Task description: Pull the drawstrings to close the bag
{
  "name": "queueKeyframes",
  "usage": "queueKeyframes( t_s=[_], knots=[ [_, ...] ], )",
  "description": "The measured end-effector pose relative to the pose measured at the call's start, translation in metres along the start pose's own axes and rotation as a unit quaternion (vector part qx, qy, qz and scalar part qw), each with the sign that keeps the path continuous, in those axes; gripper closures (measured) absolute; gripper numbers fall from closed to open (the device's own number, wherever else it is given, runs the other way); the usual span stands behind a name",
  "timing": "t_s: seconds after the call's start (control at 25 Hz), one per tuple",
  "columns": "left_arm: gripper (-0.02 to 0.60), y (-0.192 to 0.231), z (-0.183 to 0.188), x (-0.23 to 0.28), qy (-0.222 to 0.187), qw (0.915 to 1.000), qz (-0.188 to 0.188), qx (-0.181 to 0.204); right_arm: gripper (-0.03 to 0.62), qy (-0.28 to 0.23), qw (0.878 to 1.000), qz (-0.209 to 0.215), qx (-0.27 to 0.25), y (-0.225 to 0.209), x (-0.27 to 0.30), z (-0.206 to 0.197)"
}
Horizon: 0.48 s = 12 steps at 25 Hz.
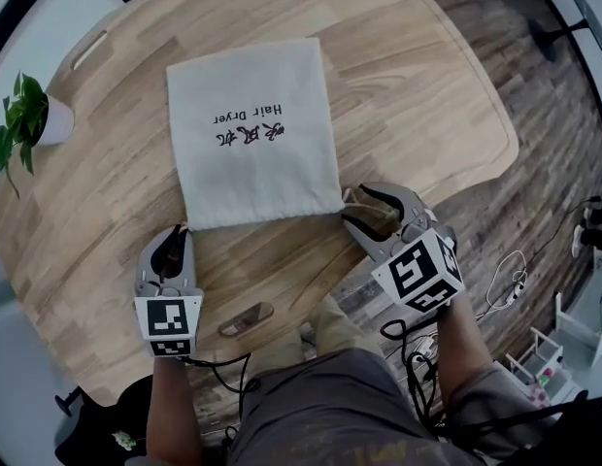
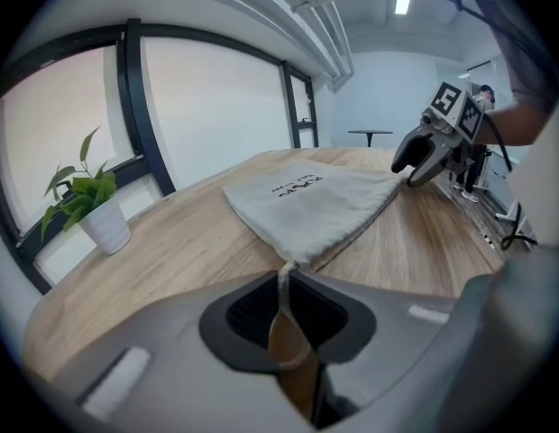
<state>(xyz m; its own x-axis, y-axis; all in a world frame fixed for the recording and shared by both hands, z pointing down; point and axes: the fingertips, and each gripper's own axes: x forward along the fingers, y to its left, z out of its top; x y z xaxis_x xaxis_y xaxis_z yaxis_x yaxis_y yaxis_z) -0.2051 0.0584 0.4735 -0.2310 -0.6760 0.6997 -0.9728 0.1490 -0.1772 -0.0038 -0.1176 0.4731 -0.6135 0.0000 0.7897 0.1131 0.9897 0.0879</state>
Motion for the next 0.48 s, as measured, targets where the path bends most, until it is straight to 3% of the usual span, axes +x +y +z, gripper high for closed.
queueKeyframes(
  t_s=[0.2,0.36,0.48],
  knots=[
    [0.502,-0.002,0.003,0.0,-0.008,0.999,-0.043,0.011,0.349,0.011,0.998,0.051,-0.026,0.0,0.01,0.004],
    [0.46,-0.003,0.004,0.002,-0.01,0.997,-0.073,0.02,0.342,0.008,0.996,0.083,-0.008,-0.001,0.017,0.007],
    [0.449,-0.008,0.005,0.005,-0.014,0.9941,-0.104,0.025,0.377,0.008,0.996,0.088,-0.003,-0.003,0.016,0.007]
  ],
)
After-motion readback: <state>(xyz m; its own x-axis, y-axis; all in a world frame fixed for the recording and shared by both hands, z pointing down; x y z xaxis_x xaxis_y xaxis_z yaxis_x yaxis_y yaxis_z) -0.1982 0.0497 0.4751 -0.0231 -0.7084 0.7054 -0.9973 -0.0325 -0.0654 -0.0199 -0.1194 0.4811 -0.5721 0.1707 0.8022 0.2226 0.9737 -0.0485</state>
